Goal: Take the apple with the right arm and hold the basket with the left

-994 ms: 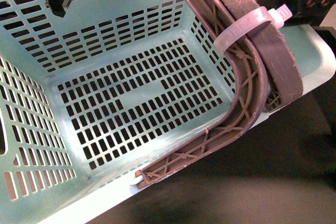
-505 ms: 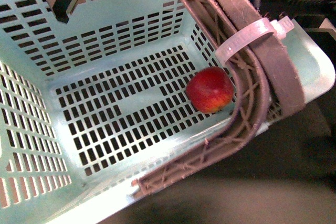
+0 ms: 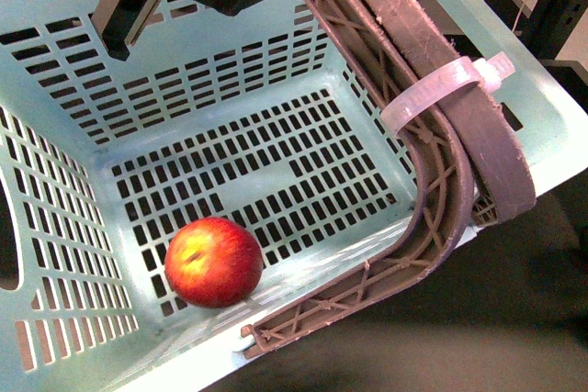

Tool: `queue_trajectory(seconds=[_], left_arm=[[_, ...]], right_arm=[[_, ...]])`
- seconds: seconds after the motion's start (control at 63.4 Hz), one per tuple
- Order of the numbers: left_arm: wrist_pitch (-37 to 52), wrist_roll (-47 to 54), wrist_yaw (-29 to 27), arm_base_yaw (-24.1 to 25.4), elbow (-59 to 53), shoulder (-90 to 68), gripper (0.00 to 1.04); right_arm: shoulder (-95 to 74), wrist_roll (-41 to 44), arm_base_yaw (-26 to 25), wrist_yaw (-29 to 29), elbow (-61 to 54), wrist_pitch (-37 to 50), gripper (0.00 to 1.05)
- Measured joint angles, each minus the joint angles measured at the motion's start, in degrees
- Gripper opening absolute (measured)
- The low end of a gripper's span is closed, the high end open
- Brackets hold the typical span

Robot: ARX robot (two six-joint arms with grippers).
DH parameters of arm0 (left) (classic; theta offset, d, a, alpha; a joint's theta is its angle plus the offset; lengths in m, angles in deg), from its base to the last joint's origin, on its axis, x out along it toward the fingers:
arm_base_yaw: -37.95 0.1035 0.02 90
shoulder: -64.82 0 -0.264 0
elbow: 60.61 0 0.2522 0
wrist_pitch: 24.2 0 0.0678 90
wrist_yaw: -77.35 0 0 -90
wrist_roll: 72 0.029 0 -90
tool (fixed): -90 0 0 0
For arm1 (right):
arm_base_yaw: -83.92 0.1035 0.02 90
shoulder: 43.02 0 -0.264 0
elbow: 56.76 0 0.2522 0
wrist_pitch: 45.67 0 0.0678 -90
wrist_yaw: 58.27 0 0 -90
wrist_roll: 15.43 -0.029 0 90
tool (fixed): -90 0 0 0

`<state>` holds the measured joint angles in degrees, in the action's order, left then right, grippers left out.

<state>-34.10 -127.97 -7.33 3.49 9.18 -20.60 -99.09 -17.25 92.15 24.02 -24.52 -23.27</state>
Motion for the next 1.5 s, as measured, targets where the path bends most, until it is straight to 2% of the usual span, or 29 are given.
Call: queue_trajectory(seconds=[0.331,0.41,0.505,0.963,1.073,1.499], left_arm=[[0.0,-0.2,-0.5,0.1,0.0,0.0,0.15],[0.0,-0.2,-0.5,0.1,0.0,0.0,0.15],[0.0,-0.2,-0.4,0.1,0.0,0.0,0.15],[0.0,-0.2,-0.6,0.1,0.0,0.0,0.15],[0.0,-0.2,-0.3,0.1,0.0,0.0,0.15],[0.0,-0.2,-0.4,0.1,0.0,0.0,0.15]], right_arm=[[9.6,1.3,-3.7,3.1,-9.1,0.3,0.14],[11.9,1.6,-6.5,7.3,-10.4,-0.5,0.02],[14.5,1.6,-8.0,7.3,-11.8,-1.7,0.02],[27.1,1.6,-8.0,7.6,-16.3,-10.0,0.02],[28.4,1.7,-8.0,7.5,-17.5,-8.9,0.02],[39.9,1.7,-8.0,7.6,-17.5,-20.0,0.02]])
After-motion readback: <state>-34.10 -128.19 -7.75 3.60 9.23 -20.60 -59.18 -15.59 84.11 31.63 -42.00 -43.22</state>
